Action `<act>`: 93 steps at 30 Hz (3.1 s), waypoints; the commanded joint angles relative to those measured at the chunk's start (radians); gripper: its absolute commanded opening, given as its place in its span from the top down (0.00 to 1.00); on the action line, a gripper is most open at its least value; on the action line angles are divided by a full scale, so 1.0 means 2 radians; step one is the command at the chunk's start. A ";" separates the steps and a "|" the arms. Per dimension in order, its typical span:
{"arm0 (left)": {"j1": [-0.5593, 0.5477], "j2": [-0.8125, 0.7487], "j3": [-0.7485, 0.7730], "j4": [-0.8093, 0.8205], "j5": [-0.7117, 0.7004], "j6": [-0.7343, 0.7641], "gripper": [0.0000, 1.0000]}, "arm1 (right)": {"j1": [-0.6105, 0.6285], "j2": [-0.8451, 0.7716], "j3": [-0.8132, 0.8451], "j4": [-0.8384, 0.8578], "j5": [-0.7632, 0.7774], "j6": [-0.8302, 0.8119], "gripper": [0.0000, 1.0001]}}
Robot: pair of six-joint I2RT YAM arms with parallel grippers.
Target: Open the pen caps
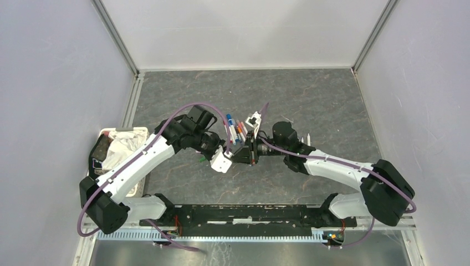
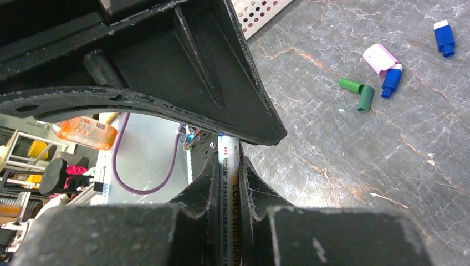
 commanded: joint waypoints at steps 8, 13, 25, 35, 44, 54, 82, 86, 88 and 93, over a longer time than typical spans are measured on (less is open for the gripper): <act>-0.166 0.027 0.039 0.041 -0.225 -0.124 0.98 | 0.027 0.237 0.263 -0.103 -0.134 0.044 1.00; -0.148 -0.002 0.010 0.047 -0.243 -0.113 0.98 | 0.026 0.287 0.343 -0.189 -0.130 -0.011 1.00; 0.051 -0.014 0.006 0.008 -0.245 -0.022 0.98 | -0.008 -0.009 -0.055 -0.199 -0.086 -0.042 1.00; -0.006 -0.036 0.018 0.004 -0.209 -0.088 0.98 | 0.002 0.072 0.064 -0.152 -0.114 0.001 0.52; -0.030 -0.035 0.030 -0.036 -0.150 -0.079 0.98 | 0.010 0.150 0.212 -0.204 -0.149 -0.043 0.23; -0.034 -0.034 0.023 -0.050 -0.139 -0.074 0.98 | -0.006 0.136 0.211 -0.281 -0.148 -0.111 0.16; -0.050 -0.040 -0.008 0.008 -0.179 -0.086 0.61 | 0.001 0.167 0.240 -0.162 -0.206 -0.015 1.00; -0.059 -0.047 -0.016 0.029 -0.174 -0.074 0.45 | 0.001 0.184 0.259 -0.162 -0.210 0.004 1.00; -0.066 -0.042 -0.012 0.032 -0.174 -0.075 0.45 | 0.001 0.189 0.266 -0.156 -0.213 0.013 1.00; -0.073 -0.040 -0.004 0.049 -0.162 -0.081 0.63 | 0.001 0.204 0.275 -0.137 -0.211 0.047 1.00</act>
